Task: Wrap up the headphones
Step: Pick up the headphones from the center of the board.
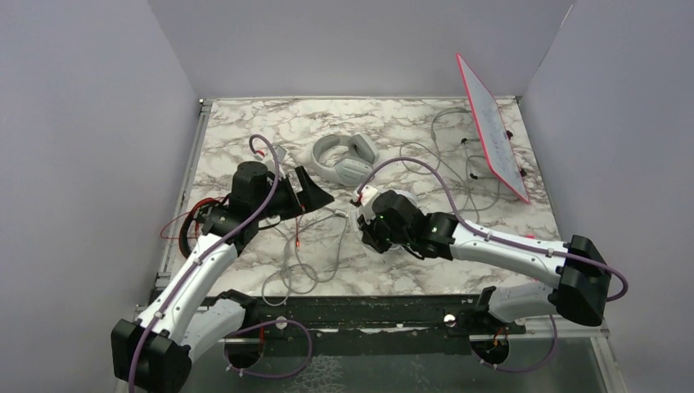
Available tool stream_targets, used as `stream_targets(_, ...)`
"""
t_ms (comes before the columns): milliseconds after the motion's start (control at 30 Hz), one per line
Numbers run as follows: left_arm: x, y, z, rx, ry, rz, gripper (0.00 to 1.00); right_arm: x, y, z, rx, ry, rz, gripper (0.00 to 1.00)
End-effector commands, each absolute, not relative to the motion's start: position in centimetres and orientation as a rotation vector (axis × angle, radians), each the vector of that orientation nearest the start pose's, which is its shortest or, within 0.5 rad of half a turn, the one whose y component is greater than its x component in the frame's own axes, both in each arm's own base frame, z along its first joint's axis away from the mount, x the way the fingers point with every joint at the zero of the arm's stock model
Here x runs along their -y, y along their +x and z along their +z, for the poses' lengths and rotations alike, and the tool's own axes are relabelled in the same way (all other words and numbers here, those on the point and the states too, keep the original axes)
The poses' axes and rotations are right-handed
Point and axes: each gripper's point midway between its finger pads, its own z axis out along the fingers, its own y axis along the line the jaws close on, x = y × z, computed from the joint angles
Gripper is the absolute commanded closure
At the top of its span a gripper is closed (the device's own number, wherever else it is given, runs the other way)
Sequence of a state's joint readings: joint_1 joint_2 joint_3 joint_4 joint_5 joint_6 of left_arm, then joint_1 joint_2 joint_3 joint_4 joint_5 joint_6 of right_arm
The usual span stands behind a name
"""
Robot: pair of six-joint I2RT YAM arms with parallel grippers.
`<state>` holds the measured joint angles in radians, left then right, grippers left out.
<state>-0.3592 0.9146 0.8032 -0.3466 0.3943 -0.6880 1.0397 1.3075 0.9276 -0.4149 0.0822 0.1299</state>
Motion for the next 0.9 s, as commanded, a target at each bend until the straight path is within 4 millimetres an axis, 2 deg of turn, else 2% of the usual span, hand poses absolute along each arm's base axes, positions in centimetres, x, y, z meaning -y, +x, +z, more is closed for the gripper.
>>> stream_targets(0, 21.5, 23.5, 22.2, -2.177, -0.183, -1.306, 0.05, -34.5, 20.0, 15.0, -1.941, -0.945, 0.667, 0.99)
stream_targets(100, 21.4, 23.2, 20.1, -2.224, -0.216, -1.263, 0.09, -36.6, 20.6, 14.6, -1.939, -0.906, 0.728, 0.99)
stream_targets(200, 20.9, 23.4, 18.1, -2.257, -0.268, -1.201, 0.09, -38.2, 20.4, 11.7, -2.078, -0.893, 0.757, 0.96)
stream_targets(233, 20.8, 23.4, 17.4, -2.269, -0.28, -1.179, 0.09, -38.4, 20.4, 11.2, -2.108, -0.88, 0.762, 0.92)
stream_targets(267, 20.7, 23.5, 16.8, -2.28, -0.283, -1.159, 0.09, -38.5, 20.2, 10.7, -2.133, -0.869, 0.768, 0.79)
stream_targets(333, 20.6, 23.7, 15.4, -2.313, -0.263, -1.119, 0.09, -38.7, 19.8, 10.3, -2.148, -0.881, 0.796, 0.48)
stream_targets(400, 20.2, 24.3, 13.9, -2.358, -0.253, -1.04, 0.1, -38.1, 19.3, 10.4, -2.202, -0.879, 0.779, 0.28)
stream_targets(433, 19.9, 24.5, 13.3, -2.379, -0.254, -1.003, 0.12, -37.8, 19.1, 10.8, -2.217, -0.877, 0.774, 0.23)
stream_targets(500, 19.6, 25.0, 12.7, -2.397, -0.245, -0.95, 0.15, -36.6, 18.8, 12.0, -2.238, -0.857, 0.744, 0.17)
stream_targets(567, 19.5, 25.3, 12.0, -2.415, -0.242, -0.899, 0.17, -34.6, 19.0, 13.1, -2.258, -0.792, 0.667, 0.1)
stream_targets(733, 20.5, 25.6, 10.6, -2.473, -0.192, -0.756, 0.24, -27.2, 21.2, 14.8, -2.314, -0.564, 0.325, 0.01)
stream_targets(867, 20.9, 26.3, 9.8, -2.516, -0.176, -0.534, 0.27, -23.6, 22.7, 16.5, -2.304, -0.427, 0.338, 0.0)
